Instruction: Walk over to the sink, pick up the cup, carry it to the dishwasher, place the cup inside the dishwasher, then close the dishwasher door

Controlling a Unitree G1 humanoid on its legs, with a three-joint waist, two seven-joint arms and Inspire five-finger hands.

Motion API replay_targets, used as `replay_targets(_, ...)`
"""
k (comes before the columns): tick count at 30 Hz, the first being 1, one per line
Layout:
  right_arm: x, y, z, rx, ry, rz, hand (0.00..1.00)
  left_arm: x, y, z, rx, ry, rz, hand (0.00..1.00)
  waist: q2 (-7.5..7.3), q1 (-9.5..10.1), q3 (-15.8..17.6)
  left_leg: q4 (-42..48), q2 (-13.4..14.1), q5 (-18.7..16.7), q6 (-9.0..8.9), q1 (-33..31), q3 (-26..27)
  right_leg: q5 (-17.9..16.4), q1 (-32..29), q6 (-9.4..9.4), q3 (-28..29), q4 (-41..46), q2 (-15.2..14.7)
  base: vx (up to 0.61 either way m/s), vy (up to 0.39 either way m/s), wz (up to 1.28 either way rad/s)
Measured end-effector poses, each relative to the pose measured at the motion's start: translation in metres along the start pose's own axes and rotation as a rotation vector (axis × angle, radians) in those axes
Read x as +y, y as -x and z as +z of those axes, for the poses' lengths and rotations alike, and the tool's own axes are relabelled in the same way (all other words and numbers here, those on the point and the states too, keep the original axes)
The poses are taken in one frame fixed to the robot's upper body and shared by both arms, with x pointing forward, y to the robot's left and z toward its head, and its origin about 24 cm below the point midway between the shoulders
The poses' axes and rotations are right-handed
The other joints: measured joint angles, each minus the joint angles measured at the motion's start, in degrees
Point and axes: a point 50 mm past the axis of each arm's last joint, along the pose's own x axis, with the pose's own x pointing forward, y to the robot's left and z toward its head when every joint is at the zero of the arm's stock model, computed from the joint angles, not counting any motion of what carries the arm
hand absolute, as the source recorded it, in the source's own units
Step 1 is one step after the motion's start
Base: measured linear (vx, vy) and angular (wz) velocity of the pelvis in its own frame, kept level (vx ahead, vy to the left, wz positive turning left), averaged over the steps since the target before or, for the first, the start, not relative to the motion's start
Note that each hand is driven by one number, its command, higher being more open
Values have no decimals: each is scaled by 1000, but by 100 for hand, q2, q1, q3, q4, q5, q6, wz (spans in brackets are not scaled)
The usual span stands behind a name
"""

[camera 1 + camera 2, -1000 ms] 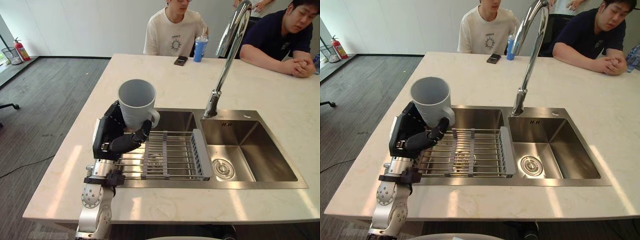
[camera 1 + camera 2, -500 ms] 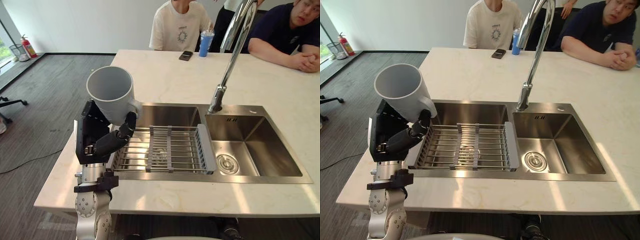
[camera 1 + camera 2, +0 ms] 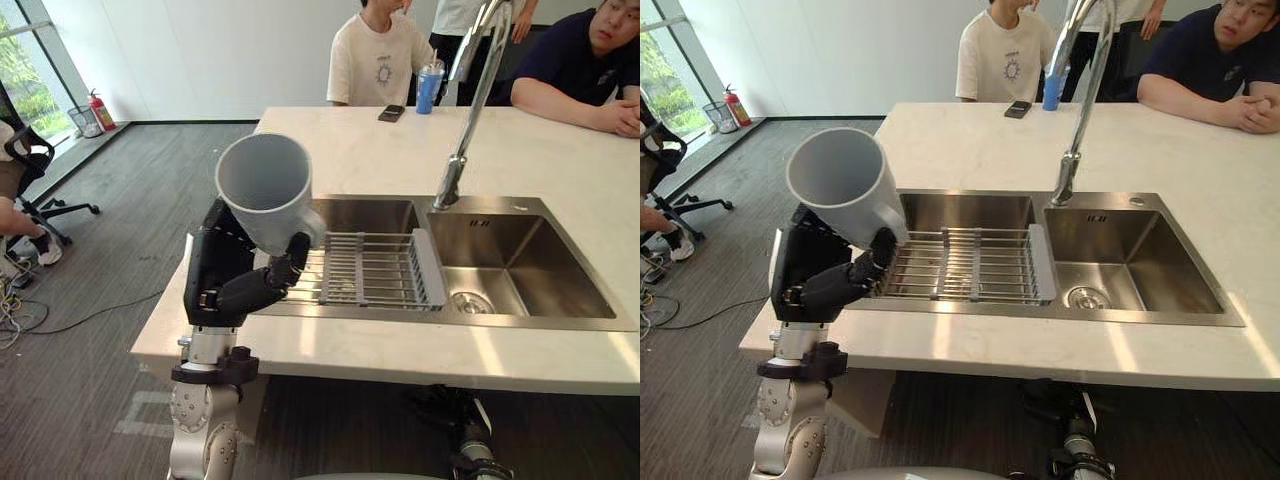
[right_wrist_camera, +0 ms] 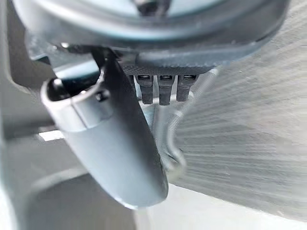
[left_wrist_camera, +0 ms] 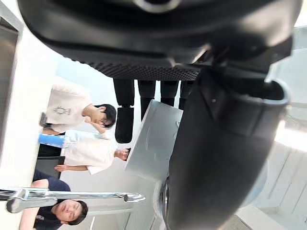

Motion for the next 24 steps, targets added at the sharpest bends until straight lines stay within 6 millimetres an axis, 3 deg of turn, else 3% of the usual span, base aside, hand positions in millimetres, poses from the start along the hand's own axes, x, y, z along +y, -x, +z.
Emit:
replay_targets(2, 5, 2, -9, 35, -12, 8, 90, 7, 6, -16, 80, -2, 46, 30, -64, -67, -2, -128, -190, 115, 153, 38, -25, 231, 143, 84, -29, -238, -128, -26, 157, 16)
replay_targets(7, 4, 3, -12, 46, -11, 16, 90, 11, 7, -17, 100, -17, 75, 30, -96, -90, 7, -102, -295, 110, 230, 64, -40, 409, 309, 116, -34, -472, -196, -4, 70, 4)
replay_targets(14, 10, 2, -11, 52, 41, 75, 90, 11, 5, -12, 75, -17, 123, 30, -138, -85, 37, -95, -286, 52, 222, 59, -342, 318, 522, 52, -165, -455, -174, -27, -9, 18)
replay_targets(17, 15, 1, -12, 57, 62, 109, 90, 13, 6, -12, 72, -20, 155, 30, -185, 10, 52, -127, -314, 156, 223, 7, -669, 128, 653, -12, -160, -459, -141, 13, -34, 57)
replay_targets(20, 22, -1, -9, 51, 76, 152, 90, 20, 9, -7, 57, -31, 203, 30, -199, 68, 33, -513, -383, 322, 230, -39, -957, 86, 694, 59, -424, -448, -148, 44, -49, 69)
replay_targets(21, 23, -2, -9, 50, 74, 154, 90, 21, 11, -5, 54, -34, 210, 30, -211, 79, 29, -605, -352, 303, 267, -43, -848, 94, 704, 83, -520, -449, -193, 97, -26, 118)
replay_targets(22, 24, -2, -10, 52, 64, 148, 90, 21, 13, -3, 55, -35, 202, 30, -233, 61, 27, -693, -165, 294, 346, -67, -222, 126, 777, 128, -814, -437, -259, 121, 34, 137)
replay_targets(23, 21, -2, -10, 55, 67, 136, 90, 20, 12, -4, 60, -30, 181, 30, -283, 31, 53, -484, -15, 355, 500, -165, 254, 126, 851, 128, -988, -399, -314, 128, 61, 157)
replay_targets(24, 18, -2, -11, 59, 72, 125, 90, 18, 12, -5, 65, -25, 162, 30, -223, 30, 26, -247, 133, 482, 689, -274, 593, 123, 902, 123, -1083, -340, -334, 106, 105, 149)
